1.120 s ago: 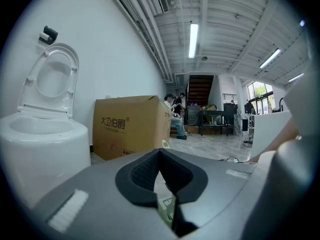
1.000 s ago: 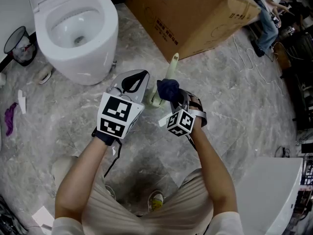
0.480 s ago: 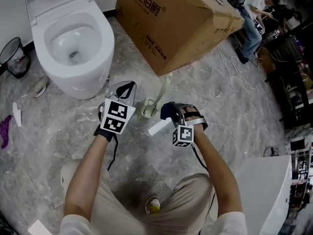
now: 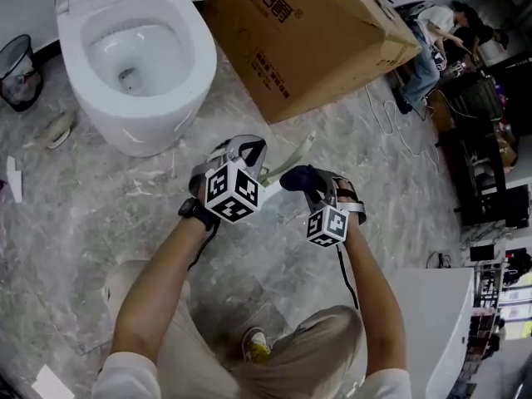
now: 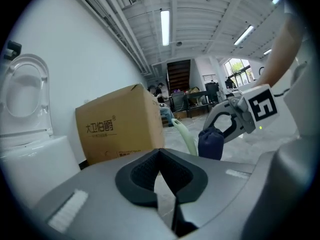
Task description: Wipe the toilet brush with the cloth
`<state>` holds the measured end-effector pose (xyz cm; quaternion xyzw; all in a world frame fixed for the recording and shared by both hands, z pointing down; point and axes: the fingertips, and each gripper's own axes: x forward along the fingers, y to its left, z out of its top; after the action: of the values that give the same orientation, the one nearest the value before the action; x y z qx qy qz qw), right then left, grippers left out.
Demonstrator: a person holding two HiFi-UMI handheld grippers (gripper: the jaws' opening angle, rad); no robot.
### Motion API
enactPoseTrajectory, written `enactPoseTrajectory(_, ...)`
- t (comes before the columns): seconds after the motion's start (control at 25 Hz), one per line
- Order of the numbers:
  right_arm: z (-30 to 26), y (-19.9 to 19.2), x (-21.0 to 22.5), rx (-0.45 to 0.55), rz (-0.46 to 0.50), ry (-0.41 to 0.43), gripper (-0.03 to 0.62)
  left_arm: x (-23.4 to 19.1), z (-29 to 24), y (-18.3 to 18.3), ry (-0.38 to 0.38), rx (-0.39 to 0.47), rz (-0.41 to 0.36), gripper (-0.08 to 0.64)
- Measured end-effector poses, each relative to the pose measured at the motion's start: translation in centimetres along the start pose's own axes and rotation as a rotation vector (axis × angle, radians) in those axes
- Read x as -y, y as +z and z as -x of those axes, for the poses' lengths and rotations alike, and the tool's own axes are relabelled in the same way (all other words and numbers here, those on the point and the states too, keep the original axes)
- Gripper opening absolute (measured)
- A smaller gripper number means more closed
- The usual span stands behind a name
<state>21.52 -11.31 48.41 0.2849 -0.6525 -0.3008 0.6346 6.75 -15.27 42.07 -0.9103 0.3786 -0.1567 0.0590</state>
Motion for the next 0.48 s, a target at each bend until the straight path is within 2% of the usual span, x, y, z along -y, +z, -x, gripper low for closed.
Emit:
enactPoseTrajectory(0.12,0.3,0.7,-1.1,0.003,-0.01,0.047,0.183,0.4,-0.1,-2.0,-0.017,-0.041,-0.059,0.0)
enactPoseTrajectory(0.2,0.8,1.1,-1.5,0.032,-0.008,0.063,0.183,-0.6,-0.4,-1.2,0.008,-0.037,-0.01,0.0)
enactPoseTrajectory(0.24,1.2,1.2,-1.1,0.047,-0.048,0.049,0.181,-1.1,-0.6,0.0,0.016,-0.006,0.033,0.0)
enactPoseTrajectory(0.32,2.2,1.5,-0.4,0.073,-0.209,0.004,0.179,-1.2,-0.9,1.2,0.006,0.044,0.09,0.0)
enactPoseTrajectory(0.4,3.0,2.0,0.7,0.109,-0.355,-0.038,0.179,-1.0,-1.3,0.4,-0.001,0.042,0.092,0.0)
enactPoseTrajectory(0.48,2.8,2.4,2.3,0.139,-0.425,-0.055,0.176,-1.3,-1.9,-0.4,-0.002,0.027,0.06,0.0)
